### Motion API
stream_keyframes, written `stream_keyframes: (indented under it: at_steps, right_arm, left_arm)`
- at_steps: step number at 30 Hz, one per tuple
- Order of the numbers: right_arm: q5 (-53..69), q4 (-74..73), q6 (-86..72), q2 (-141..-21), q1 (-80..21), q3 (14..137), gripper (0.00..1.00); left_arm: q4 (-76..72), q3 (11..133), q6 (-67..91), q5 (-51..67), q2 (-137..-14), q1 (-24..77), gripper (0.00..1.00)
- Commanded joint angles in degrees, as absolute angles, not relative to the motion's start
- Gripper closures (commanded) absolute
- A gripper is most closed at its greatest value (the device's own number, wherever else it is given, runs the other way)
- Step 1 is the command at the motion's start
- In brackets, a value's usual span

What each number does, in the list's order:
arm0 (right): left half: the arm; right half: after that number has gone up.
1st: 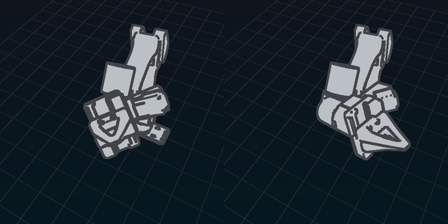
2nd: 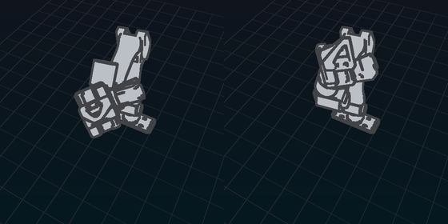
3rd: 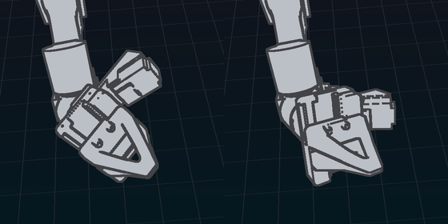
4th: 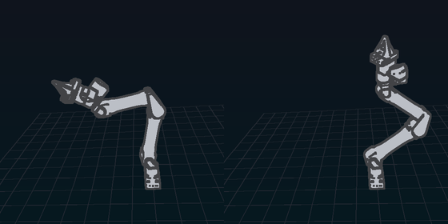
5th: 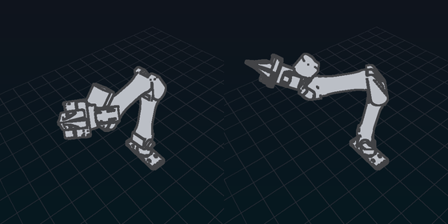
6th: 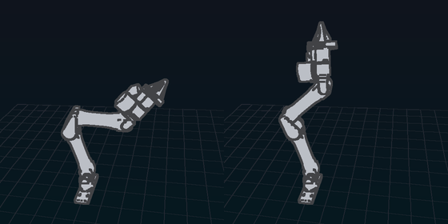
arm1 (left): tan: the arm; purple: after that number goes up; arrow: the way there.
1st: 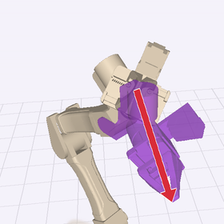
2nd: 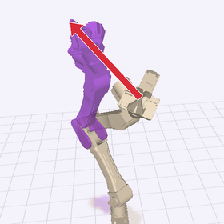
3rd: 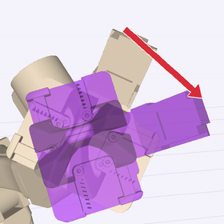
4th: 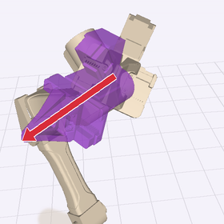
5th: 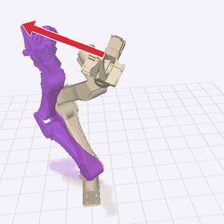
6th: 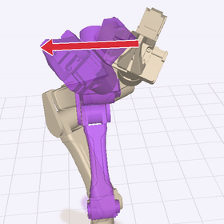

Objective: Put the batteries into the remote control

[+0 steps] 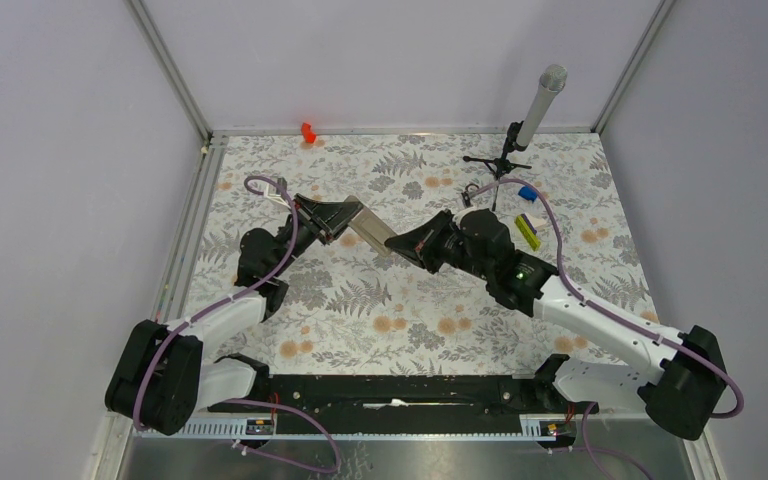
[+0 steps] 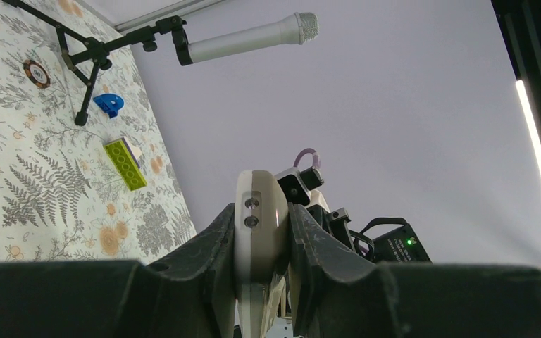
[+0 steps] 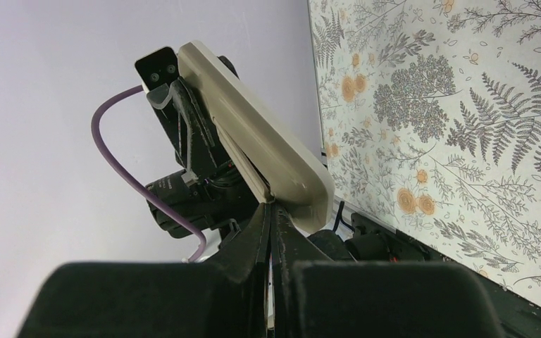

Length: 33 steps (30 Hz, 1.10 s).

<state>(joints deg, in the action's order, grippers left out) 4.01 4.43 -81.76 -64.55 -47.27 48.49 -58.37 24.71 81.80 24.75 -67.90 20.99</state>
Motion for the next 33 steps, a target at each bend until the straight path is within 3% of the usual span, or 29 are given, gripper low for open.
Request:
stream_keyframes:
  at_steps: [1, 5, 25, 33]
  right_arm:
    - [3.15, 6.6, -82.21, -66.26, -46.58, 49.95, 1.0]
    - [2.68, 6.55, -81.87, -66.36, -46.54, 49.97, 0.98]
    - [3.61, 2.81, -79.5, -65.26, -46.32, 49.94, 0.52]
    - [3.91, 2.31, -68.95, -61.63, -46.27, 49.69, 0.37]
  left_arm:
    - [-64.3, 25.05, 82.56, 25.53, -66.32, 21.44, 1.0]
    - [-63.99, 25.04, 83.31, 26.0, -66.28, 21.51, 1.0]
    - [-55.34, 27.03, 84.99, 22.94, -66.98, 20.37, 1.0]
    - [-54.0, 27.87, 84.27, 23.49, -67.77, 19.54, 1.0]
